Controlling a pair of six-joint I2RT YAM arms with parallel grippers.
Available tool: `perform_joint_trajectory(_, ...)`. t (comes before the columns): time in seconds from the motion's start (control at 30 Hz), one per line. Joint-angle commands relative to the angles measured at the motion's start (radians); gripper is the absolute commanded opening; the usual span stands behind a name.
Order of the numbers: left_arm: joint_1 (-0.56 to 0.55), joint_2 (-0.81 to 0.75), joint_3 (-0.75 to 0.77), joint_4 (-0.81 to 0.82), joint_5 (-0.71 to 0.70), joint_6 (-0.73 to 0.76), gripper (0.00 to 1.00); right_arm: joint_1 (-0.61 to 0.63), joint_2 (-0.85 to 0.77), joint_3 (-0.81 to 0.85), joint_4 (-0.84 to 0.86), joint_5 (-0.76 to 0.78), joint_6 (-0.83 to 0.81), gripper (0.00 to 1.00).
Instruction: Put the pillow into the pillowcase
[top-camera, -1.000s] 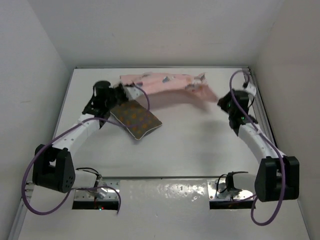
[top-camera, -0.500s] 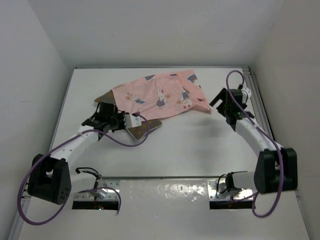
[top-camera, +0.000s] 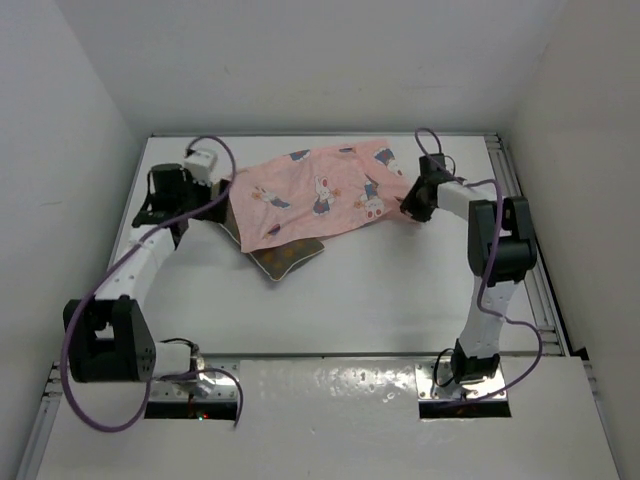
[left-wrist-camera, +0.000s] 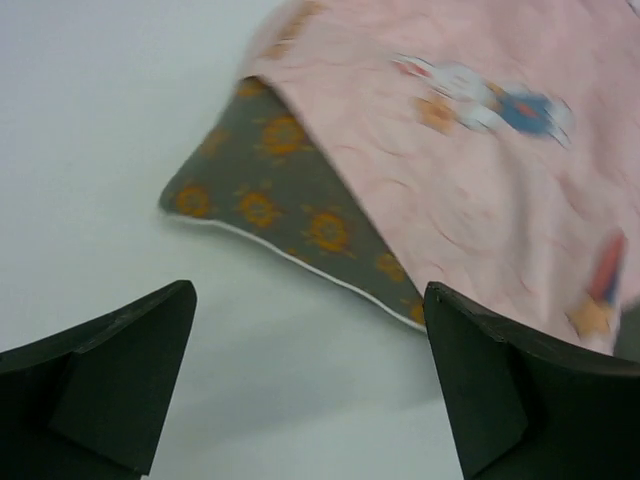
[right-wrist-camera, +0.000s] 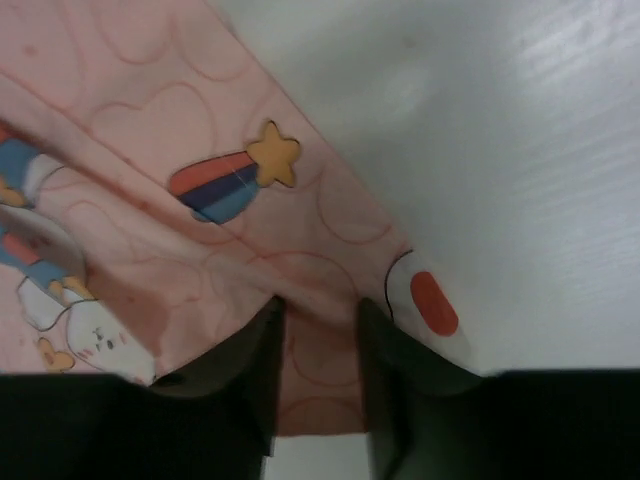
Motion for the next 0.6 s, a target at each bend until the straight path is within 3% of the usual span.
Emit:
perform_joint_trajectory(0.0, 0.107, 0.108, 0.072, -0.015, -0.042, -0.446, 0.93, 0.011, -0.019, -0.044, -0.045, -0.040, 0.003, 0.28)
perform_joint_trajectory(0.1, 0.123, 0.202, 0.094, -0.011, 0.021, -0.508, 0.92, 0.001, -0.080, -0.144, -0.028, -0.022, 0.006, 0.00)
perform_joint_trajectory(0.3, 0.140, 0.388, 0.141, 0.056, 0.070, -0.618, 0.98, 0.036, -0.290, -0.421, 0.018, -0.042, -0.040, 0.00)
perform_joint_trajectory(0.57, 0.138, 0.515, 0.202, 0.096, -0.018, -0.583, 1.00, 0.165, -0.564, -0.600, -0.083, 0.060, -0.095, 0.00)
